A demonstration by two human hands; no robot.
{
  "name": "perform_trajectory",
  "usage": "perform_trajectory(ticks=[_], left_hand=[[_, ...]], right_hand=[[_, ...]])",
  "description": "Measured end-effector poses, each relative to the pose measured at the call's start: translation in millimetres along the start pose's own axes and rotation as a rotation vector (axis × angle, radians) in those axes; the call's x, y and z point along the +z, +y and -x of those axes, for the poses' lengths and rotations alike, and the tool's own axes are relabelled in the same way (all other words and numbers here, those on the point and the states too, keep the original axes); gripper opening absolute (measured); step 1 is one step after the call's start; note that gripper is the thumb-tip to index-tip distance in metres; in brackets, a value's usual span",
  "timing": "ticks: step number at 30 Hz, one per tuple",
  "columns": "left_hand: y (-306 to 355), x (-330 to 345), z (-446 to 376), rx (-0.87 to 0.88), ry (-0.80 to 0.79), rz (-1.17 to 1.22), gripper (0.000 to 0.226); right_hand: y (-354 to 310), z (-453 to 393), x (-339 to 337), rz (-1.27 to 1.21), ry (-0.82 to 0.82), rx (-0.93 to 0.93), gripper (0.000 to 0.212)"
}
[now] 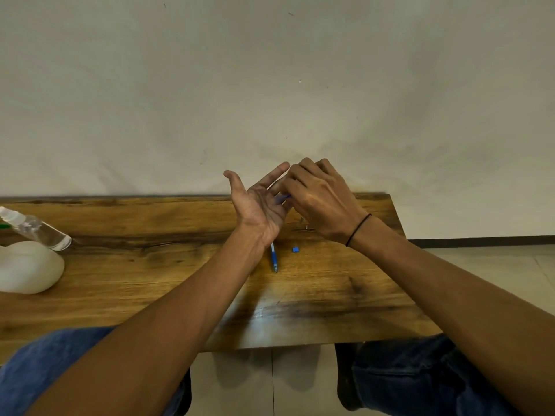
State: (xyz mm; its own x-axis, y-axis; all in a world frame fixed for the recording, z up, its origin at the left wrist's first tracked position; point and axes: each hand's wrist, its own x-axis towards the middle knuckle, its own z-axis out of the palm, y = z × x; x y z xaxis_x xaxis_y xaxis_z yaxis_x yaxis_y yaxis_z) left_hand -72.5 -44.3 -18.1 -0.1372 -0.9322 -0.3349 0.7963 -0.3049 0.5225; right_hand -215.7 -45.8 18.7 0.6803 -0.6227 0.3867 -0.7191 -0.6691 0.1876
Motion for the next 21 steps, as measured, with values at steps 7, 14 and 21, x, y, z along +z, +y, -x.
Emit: perform_trajectory(ticks=[7, 14, 21], left_hand=[[1.4, 2.1, 2.5, -0.001, -0.012, 0.075, 0.114], [3.6, 3.8, 3.1, 0.0, -0.025, 0.033, 0.117], [5.2, 6.1, 5.1, 0.004, -0.02, 0.039, 0.117]], right_hand=[[1.1, -1.4, 1.4, -0.032, 0.049, -0.062, 0.028], [3.1, 0.2, 2.3, -0.027, 0.028, -0.042, 0.026], [2.7, -0.5, 1.4, -0.026, 0.029, -0.024, 0.029]])
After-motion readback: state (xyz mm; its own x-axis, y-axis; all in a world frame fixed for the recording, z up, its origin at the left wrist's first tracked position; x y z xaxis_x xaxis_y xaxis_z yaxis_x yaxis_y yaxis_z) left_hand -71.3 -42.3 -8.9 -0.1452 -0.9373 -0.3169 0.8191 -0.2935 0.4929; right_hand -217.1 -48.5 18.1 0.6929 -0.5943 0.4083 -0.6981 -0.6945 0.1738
